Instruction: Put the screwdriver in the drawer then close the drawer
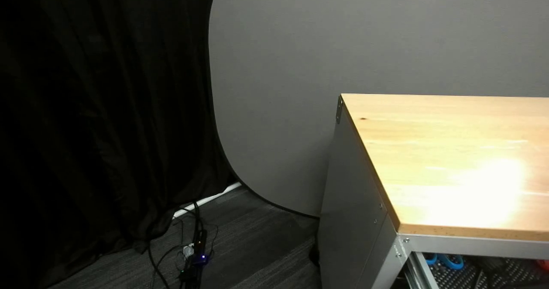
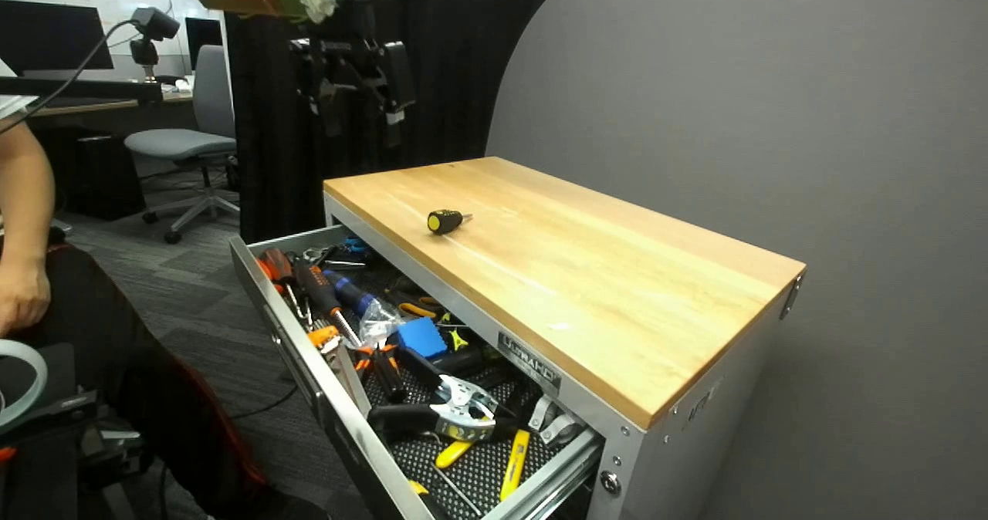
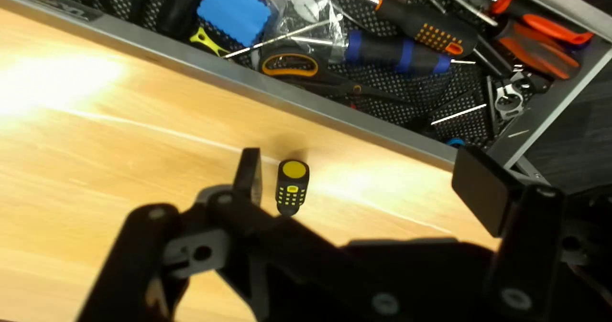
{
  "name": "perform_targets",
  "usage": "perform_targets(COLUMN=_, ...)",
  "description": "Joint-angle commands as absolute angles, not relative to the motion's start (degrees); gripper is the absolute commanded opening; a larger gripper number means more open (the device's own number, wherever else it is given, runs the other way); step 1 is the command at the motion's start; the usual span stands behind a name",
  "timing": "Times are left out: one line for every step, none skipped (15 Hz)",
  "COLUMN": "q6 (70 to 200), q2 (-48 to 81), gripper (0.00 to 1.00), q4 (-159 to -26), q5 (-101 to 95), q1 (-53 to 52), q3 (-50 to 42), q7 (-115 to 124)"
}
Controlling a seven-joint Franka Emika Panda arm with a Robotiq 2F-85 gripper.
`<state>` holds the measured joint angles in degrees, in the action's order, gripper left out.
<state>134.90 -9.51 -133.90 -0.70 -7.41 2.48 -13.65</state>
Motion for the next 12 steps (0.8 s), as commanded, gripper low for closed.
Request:
perform_targets(q6=140.1, q2=-0.9, gripper=1.0, q4=-128.2, q5=-0.8, q1=-6.9, q3=3.3, q7=-13.5)
perform_targets(q6=141.2, q2=0.9, gripper=1.0, q4=-127.3, q5=-1.1, q1=-6.7, q3=3.4, q7=-13.7)
perform_targets(q6=141.7, q2=2.7, gripper=1.0, q4=-126.0, q5=-1.0, q1=-6.5, q3=3.3, q7=-14.1)
perform_targets(q6=142.2, q2=4.5, gripper=1.0, q4=-124.9, q5=-1.1, q1=-6.2, q3=3.3, q7=-14.4)
perform_targets(q6=142.7, q2=6.0, gripper=1.0, q4=-124.0, q5=-0.8, q1=-6.0, q3=3.4, q7=-14.6)
perform_targets(q6=142.9, q2=7.7, gripper=1.0, q4=-123.0, q5=-0.9, q1=-5.8, q3=3.5, q7=-14.8)
perform_targets(q6=143.3, q2=9.2, gripper=1.0, q4=-122.1, q5=-0.9, q1=-5.6, q3=3.6, q7=-15.1)
perform_targets(q6=143.3, q2=10.7, gripper=1.0, q4=-121.0, q5=-0.9, q1=-5.4, q3=3.7, q7=-15.4)
perform_targets(q6=143.5, q2=12.0, gripper=1.0, q4=-120.1, q5=-0.8, q1=-5.2, q3=3.8, q7=-15.6)
perform_targets(q6=144.1, q2=13.4, gripper=1.0, q4=-119.4, q5=-1.3, q1=-5.1, q3=3.7, q7=-15.7)
perform_targets(q6=144.5, q2=14.7, gripper=1.0, q4=-118.7, q5=-1.3, q1=-4.9, q3=3.8, q7=-15.9)
perform_targets(q6=145.0, q2=15.9, gripper=1.0, q4=-118.0, q5=-1.0, q1=-4.7, q3=4.0, q7=-16.1)
